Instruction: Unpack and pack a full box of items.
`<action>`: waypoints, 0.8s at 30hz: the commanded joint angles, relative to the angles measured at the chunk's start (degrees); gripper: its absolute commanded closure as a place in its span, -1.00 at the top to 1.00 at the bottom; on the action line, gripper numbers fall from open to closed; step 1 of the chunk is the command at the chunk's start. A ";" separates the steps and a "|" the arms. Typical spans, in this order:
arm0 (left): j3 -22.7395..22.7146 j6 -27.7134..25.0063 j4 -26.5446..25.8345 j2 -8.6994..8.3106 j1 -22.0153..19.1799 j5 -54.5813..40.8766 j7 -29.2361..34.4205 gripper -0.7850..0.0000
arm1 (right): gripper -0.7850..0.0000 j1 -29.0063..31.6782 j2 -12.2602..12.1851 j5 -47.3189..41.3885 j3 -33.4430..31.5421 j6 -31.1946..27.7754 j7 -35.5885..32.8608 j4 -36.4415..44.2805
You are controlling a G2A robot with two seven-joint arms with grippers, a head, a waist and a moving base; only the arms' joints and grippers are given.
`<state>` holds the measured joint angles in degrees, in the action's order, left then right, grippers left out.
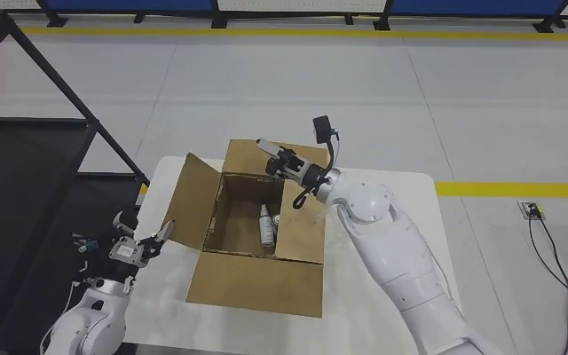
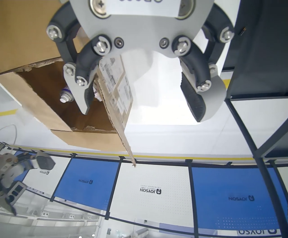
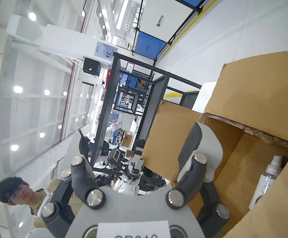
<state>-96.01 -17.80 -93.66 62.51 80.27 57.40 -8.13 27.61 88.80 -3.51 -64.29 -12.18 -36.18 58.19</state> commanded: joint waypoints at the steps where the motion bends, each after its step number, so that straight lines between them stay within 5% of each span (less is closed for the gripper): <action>1: -0.23 0.24 1.78 -0.04 -0.34 0.98 0.26 1.00 | 1.00 0.46 -0.22 -0.28 -0.69 -1.11 -0.16 0.48; 24: 5.97 -4.06 15.09 0.15 -7.17 6.97 7.17 1.00 | 1.00 9.78 -3.55 -1.55 -10.18 -5.66 -0.69 8.81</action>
<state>-90.47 -21.69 -78.77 62.63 73.34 64.02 -1.09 36.20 85.56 -5.36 -73.44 -17.86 -37.18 65.95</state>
